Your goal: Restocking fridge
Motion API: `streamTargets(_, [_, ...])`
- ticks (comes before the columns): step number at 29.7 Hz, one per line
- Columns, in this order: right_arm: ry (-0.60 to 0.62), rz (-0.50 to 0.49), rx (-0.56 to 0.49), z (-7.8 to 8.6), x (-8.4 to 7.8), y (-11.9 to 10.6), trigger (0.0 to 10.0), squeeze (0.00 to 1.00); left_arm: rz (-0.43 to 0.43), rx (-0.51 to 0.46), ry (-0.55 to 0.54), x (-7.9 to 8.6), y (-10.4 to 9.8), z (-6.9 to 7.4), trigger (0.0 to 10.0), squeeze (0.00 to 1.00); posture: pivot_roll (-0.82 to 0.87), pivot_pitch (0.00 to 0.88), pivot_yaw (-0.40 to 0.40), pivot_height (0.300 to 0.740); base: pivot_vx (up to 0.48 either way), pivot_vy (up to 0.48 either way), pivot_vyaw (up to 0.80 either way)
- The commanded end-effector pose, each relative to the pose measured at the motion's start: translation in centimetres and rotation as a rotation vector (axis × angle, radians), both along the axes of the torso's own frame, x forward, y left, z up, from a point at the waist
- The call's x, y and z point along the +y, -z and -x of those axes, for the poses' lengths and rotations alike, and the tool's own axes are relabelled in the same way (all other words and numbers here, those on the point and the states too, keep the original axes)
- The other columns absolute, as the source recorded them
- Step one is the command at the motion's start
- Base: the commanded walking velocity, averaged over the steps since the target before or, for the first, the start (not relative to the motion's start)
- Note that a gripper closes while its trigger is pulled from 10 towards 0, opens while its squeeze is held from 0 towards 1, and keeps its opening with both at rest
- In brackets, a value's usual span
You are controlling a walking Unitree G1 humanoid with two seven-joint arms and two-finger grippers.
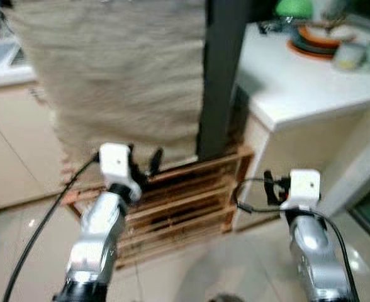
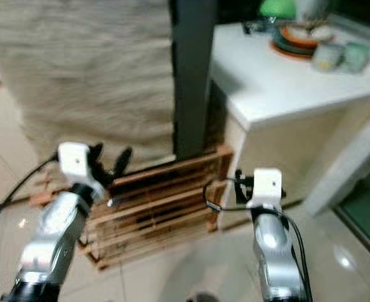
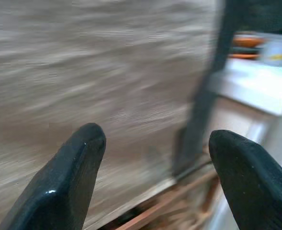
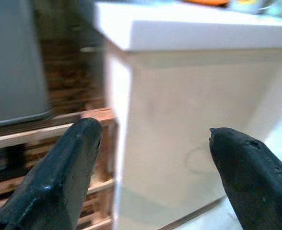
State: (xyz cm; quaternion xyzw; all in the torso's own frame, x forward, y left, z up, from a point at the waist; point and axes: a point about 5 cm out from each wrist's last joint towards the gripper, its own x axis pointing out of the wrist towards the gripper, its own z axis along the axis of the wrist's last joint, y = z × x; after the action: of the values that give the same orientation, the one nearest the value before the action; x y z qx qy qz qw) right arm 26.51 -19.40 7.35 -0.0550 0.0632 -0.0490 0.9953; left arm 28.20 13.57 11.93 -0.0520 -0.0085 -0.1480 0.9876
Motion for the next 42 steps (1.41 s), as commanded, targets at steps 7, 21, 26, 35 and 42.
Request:
streamTargets(7, [-0.002,0.01,-0.03,-0.3,0.4,-0.3,10.0,0.03,0.003,-0.021,0.092,-0.8,-0.2,-0.9,10.0,0.0,-0.19,0.0,0.02,0.74,0.148,-0.299,-0.78])
streamTargets(21, [0.041,-0.064,0.004,1.2,-0.4,1.0,10.0,0.09,-0.089,0.227,0.187,-0.1,5.0,1.5,10.0,0.0,-0.2,0.0,0.011,0.74,0.212,-0.368,-0.78])
streamTargets(26, [0.022,-0.055,0.013,1.2,-0.1,1.2,10.0,0.09,-0.046,0.169,0.122,0.3,4.1,0.7,10.0,0.0,-0.19,0.0,0.01,0.74,0.0,0.0,-0.78])
streamTargets(35, [-0.001,-0.058,-0.004,1.2,0.3,0.9,10.0,0.05,-0.06,0.136,0.062,0.9,3.6,0.8,10.0,0.0,-0.2,0.0,0.024,0.74,0.0,0.0,-0.17])
streamTargets(42, [0.015,-0.021,0.049,3.3,-0.9,1.7,10.0,0.08,-0.128,0.297,0.176,2.2,6.9,5.2,10.0,0.0,-0.21,0.0,0.015,0.74,0.0,0.0,-0.11])
